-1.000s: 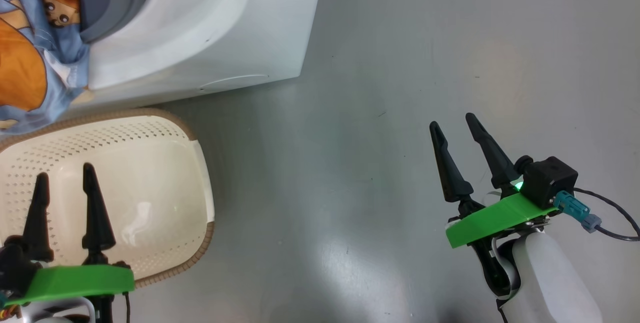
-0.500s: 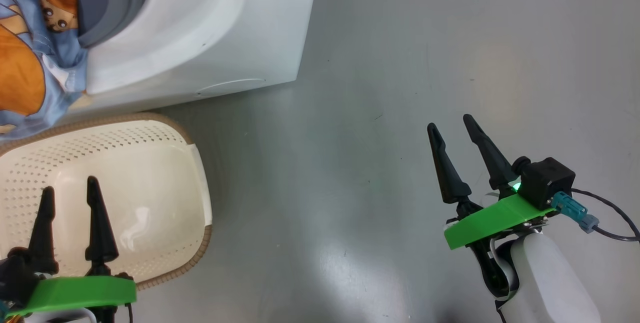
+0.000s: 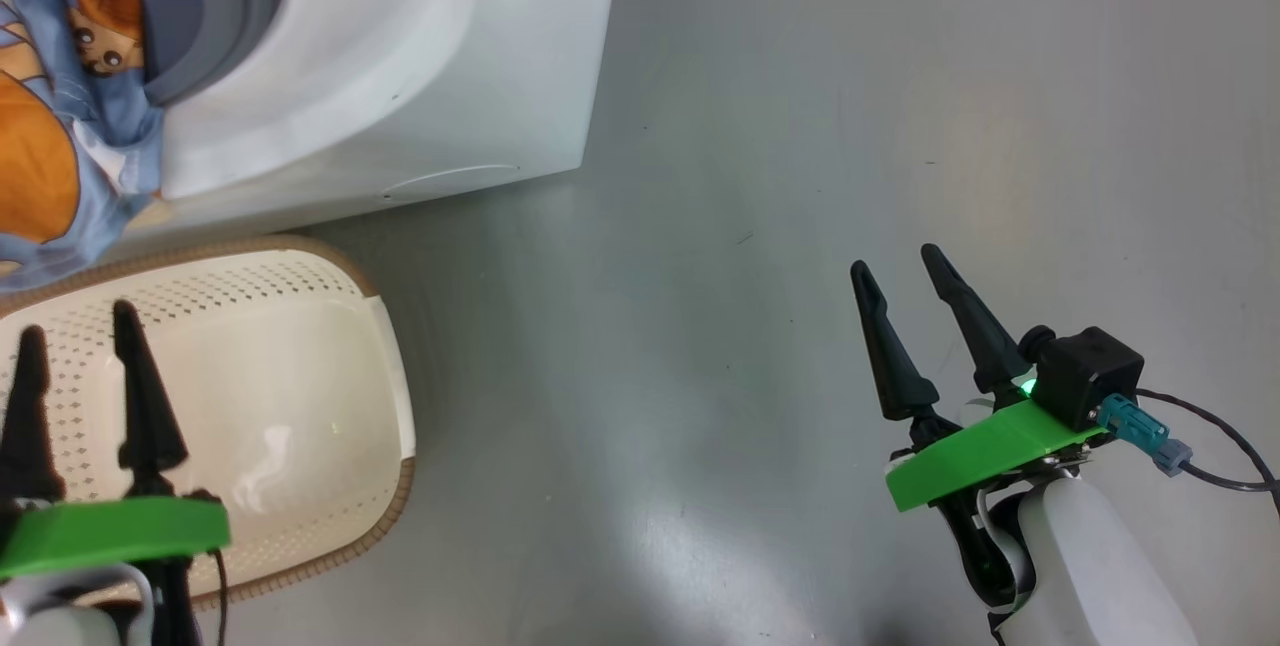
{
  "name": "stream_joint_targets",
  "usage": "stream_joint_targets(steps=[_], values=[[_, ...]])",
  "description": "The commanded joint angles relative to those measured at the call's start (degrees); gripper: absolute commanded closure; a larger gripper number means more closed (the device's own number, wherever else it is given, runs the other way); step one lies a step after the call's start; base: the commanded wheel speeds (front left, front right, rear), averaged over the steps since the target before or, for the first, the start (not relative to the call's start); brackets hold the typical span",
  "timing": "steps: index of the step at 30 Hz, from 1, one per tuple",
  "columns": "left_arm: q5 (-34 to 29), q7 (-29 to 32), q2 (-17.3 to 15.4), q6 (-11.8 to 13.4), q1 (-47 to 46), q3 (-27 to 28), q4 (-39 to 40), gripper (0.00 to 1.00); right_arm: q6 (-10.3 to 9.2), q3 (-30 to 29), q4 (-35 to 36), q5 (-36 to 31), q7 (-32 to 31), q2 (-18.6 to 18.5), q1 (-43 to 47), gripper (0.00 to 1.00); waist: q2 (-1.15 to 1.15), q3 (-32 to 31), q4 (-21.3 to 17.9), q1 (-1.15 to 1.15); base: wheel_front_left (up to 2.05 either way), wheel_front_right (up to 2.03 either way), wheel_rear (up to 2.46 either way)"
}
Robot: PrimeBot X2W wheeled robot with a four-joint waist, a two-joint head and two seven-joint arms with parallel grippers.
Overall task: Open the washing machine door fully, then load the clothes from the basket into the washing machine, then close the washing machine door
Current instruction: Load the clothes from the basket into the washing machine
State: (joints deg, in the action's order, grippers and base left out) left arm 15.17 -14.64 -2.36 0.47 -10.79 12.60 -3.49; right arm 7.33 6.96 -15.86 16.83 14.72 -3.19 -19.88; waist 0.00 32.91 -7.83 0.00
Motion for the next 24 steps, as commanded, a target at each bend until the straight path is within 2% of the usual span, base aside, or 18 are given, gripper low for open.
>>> stream_joint_targets(steps=[1,11,17,20,24], values=[[-0.7,-0.4,-1.1,-0.3,-0.8,2.3,0.4,0.00,0.16,1.6,1.0,0.3,0.3,0.3,1.3,0.00,0.00,0.0,-0.2,0.00,0.00,0.00,0.00],[-0.4,-0.4,-2.8,-1.7,-8.0,3.6,-6.5,0.00,0.16,1.8,1.0,1.0,0.3,0.3,1.1,0.00,0.00,0.8,-1.0,0.00,0.00,0.00,0.00],[0.6,0.7,-5.9,-2.2,-13.2,4.4,-12.9,0.00,0.16,1.7,1.2,1.3,0.3,0.3,0.9,0.00,0.00,1.8,-1.6,0.00,0.00,0.00,0.00],[0.6,1.3,-6.4,-1.7,-15.1,4.1,-15.4,0.00,0.16,1.7,1.2,1.4,0.3,0.3,0.8,0.00,0.00,2.2,-1.8,0.00,0.00,0.00,0.00],[1.7,2.4,-7.4,-2.4,-17.6,4.2,-17.9,0.00,0.16,1.7,1.2,1.6,0.3,0.3,0.6,0.00,0.00,3.1,-2.1,0.00,0.00,0.00,0.00]])
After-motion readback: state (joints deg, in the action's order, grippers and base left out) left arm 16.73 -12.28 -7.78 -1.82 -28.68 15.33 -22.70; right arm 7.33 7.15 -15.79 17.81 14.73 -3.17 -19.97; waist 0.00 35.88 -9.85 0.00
